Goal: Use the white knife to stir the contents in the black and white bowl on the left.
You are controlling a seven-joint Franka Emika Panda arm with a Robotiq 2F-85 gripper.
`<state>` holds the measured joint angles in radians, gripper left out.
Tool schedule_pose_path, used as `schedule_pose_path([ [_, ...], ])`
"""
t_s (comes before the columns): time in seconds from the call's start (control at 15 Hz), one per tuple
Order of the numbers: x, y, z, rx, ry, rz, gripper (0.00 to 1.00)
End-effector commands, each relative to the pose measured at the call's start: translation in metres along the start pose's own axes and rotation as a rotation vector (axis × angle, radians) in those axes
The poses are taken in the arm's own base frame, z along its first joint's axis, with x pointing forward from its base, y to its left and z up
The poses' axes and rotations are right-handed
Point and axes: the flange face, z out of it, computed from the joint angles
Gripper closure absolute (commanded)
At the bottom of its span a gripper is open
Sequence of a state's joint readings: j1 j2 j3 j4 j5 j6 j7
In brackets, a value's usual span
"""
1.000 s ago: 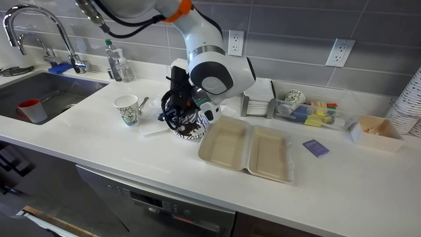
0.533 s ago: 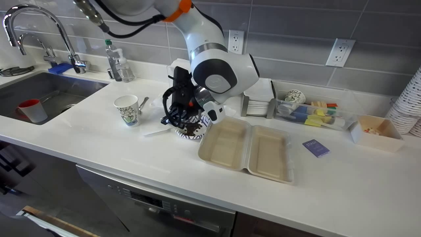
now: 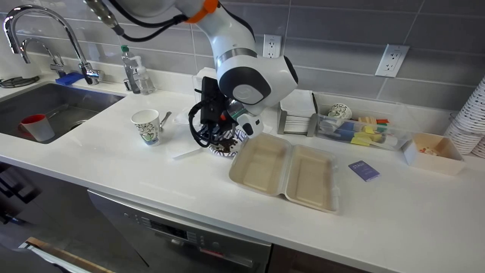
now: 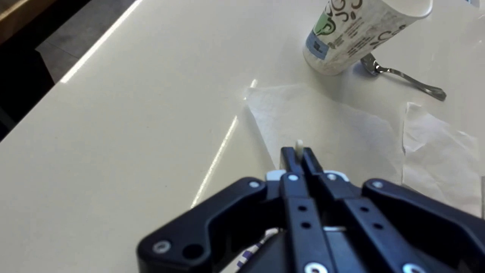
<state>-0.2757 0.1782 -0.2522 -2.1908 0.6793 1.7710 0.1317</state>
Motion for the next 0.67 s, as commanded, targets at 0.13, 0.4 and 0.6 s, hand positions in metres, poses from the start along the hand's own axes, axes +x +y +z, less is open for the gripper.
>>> schedule_pose_path([
  [0.13, 0.005, -0.009, 0.007, 0.05, 0.064, -0.039, 0.99],
  [0.4, 0.011, -0.012, 0.012, 0.065, 0.096, -0.059, 0.99],
  [0.6, 0.013, -0.018, 0.013, 0.083, 0.118, -0.085, 0.99],
])
